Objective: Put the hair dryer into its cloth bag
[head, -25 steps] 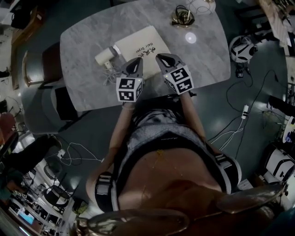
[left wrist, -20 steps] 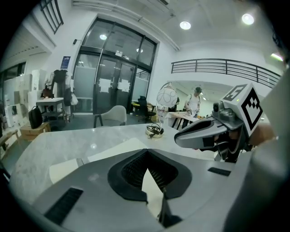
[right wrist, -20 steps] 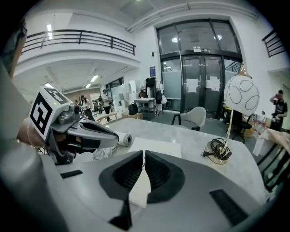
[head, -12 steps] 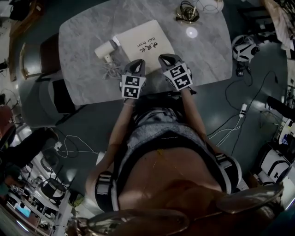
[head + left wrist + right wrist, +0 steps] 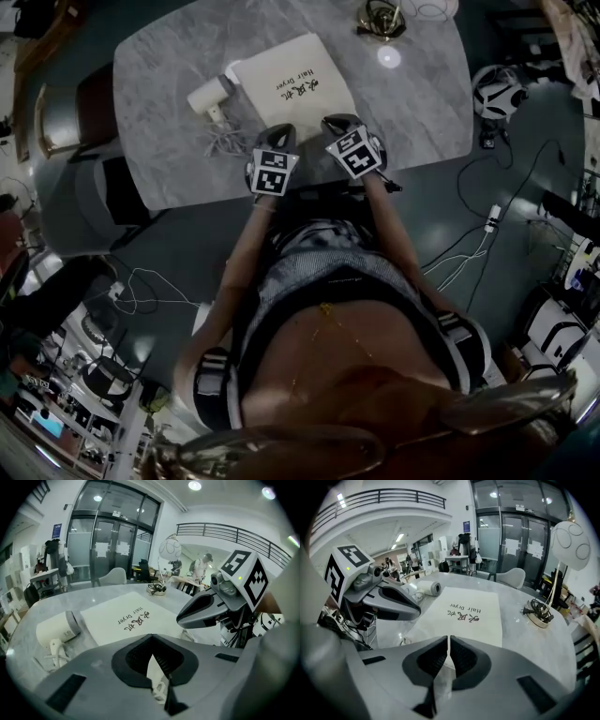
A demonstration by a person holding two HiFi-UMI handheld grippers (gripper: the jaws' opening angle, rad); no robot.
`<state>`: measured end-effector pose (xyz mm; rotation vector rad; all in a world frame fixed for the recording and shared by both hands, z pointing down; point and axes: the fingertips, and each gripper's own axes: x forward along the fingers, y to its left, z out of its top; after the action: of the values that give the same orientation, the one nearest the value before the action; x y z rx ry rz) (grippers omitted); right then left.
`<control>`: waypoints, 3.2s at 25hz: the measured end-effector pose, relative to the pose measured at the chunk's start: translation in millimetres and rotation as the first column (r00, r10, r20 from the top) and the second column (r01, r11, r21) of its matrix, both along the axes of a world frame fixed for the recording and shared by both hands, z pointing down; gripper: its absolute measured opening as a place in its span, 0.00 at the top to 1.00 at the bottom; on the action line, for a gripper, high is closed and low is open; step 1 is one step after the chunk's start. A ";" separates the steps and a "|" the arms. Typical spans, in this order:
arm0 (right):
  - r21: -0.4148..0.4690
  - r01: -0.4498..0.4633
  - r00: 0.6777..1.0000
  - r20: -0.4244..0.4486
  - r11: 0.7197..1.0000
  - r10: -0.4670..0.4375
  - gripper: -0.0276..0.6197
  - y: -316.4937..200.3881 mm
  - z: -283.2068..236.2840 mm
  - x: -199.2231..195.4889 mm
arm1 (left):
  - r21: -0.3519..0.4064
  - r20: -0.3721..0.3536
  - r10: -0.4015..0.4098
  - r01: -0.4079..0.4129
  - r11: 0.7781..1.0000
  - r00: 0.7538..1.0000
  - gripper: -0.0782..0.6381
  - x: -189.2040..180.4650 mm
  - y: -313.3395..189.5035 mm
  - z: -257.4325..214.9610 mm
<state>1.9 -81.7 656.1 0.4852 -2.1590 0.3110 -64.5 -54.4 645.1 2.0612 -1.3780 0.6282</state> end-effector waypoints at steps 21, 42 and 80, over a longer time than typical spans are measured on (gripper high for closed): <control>-0.138 0.052 0.985 -0.156 0.989 -0.074 0.85 25.5 75.3 15.7 | -0.161 0.328 0.513 -0.489 0.857 0.793 0.72 43.4 33.3 56.2; -0.091 0.135 0.980 -0.135 0.987 -0.147 0.85 29.7 63.3 9.7 | -0.225 0.506 0.569 -0.538 0.813 0.648 0.83 25.0 27.6 79.5; 0.191 0.306 0.946 -0.174 0.933 -0.274 0.84 -7.1 -21.4 -24.6 | 0.135 0.099 0.154 -0.166 0.977 0.983 0.77 -52.0 7.9 -25.0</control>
<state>-22.6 -88.8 634.7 0.2900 -2.0946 -0.1218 -116.5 -46.4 620.1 2.3013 -1.3494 0.7145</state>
